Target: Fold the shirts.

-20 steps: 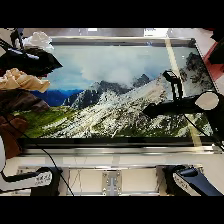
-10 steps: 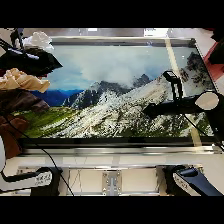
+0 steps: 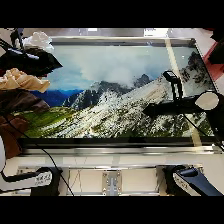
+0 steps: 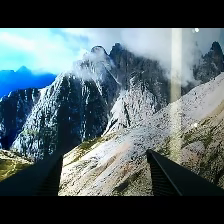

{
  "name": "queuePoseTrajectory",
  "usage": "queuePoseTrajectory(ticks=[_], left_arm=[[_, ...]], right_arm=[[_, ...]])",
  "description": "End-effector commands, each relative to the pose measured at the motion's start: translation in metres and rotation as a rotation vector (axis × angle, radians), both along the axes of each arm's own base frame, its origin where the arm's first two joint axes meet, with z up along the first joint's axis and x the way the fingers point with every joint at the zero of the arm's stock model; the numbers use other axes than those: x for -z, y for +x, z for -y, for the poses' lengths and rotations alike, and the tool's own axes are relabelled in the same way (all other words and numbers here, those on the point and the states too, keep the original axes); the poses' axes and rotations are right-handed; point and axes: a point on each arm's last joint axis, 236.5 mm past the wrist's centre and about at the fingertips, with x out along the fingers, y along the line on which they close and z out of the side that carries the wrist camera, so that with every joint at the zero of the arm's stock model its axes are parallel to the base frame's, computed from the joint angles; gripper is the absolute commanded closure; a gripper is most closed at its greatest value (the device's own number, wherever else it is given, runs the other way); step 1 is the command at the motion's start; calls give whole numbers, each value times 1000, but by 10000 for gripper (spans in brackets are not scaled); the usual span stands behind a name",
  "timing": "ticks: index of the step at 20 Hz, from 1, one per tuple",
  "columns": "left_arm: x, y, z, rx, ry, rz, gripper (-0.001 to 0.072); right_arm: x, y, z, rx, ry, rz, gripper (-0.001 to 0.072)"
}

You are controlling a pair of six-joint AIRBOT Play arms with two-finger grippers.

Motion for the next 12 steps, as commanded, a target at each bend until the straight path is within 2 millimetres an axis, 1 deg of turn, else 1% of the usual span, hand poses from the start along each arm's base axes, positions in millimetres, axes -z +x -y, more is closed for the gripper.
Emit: queuePoseTrajectory(ticks=[1,3,5,7,8,9,10,11,12], left_arm=[[0,0,0,0,0,3,112],[-3,6,-1,-12,-2,26,112],[-8,12,-2,-24,-5,54,112],[-6,13,-5,-17,16,63,133],[-5,21,-14,-11,72,101,132],[-1,28,-29,-4,165,129,132],[4,30,-49,-10,269,133,132],[9,30,-75,-31,393,124,132],[11,28,-112,-66,557,106,132]], right_arm=[[2,30,30,-80,-195,198,234],[-4,52,48,-49,-280,293,234],[-17,76,64,-32,-363,419,234],[-35,96,72,2,-401,533,234],[-45,105,72,21,-397,588,234],[-53,111,72,35,-391,627,234],[-59,115,71,47,-384,657,234],[-63,117,68,72,-350,664,234],[-66,118,64,83,-316,669,234]])
